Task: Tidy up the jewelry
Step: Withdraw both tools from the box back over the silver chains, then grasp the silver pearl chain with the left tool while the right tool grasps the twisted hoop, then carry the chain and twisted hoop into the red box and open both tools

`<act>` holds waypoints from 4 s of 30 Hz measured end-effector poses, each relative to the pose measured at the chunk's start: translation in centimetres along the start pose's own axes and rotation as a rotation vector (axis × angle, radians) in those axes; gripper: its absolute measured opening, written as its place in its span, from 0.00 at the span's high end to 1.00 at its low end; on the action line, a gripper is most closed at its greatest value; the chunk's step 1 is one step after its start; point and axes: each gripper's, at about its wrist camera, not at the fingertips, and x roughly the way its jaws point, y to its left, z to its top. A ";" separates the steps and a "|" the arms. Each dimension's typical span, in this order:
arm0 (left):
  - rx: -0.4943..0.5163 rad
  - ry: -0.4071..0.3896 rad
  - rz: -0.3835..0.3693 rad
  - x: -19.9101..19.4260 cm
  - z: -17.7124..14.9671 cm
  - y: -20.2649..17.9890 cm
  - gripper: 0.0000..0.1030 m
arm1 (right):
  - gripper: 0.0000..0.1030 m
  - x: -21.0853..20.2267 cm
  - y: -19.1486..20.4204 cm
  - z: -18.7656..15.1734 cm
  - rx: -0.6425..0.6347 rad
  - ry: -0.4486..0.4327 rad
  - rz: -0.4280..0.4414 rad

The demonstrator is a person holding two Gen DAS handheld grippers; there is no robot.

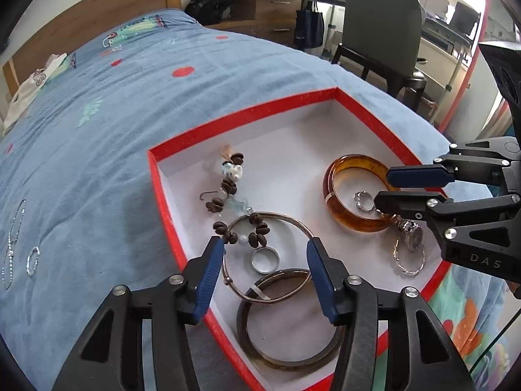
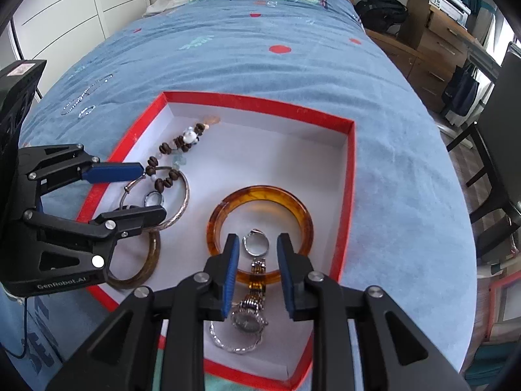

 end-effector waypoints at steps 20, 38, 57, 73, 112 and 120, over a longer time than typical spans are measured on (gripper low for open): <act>-0.056 -0.135 0.026 -9.9 -2.4 3.5 0.39 | 0.77 -9.8 3.4 -0.3 0.033 -0.091 -0.050; -0.249 -0.202 0.153 -18.5 -11.7 17.9 0.36 | 0.77 -12.4 16.8 4.4 -0.084 -0.150 0.040; -0.405 -0.111 0.261 -14.9 -16.2 31.8 0.26 | 0.64 -0.2 26.7 10.7 -0.102 -0.088 0.205; -0.372 -0.091 0.271 -7.2 -10.1 36.8 0.18 | 0.42 10.1 28.5 15.3 -0.077 -0.056 0.247; -0.254 -0.127 0.184 -11.9 -7.6 30.2 0.90 | 0.64 3.0 25.4 10.7 -0.046 -0.114 0.209; -0.170 -0.252 0.077 -18.1 -3.7 21.9 0.90 | 0.64 -6.1 18.5 7.7 0.032 -0.198 0.086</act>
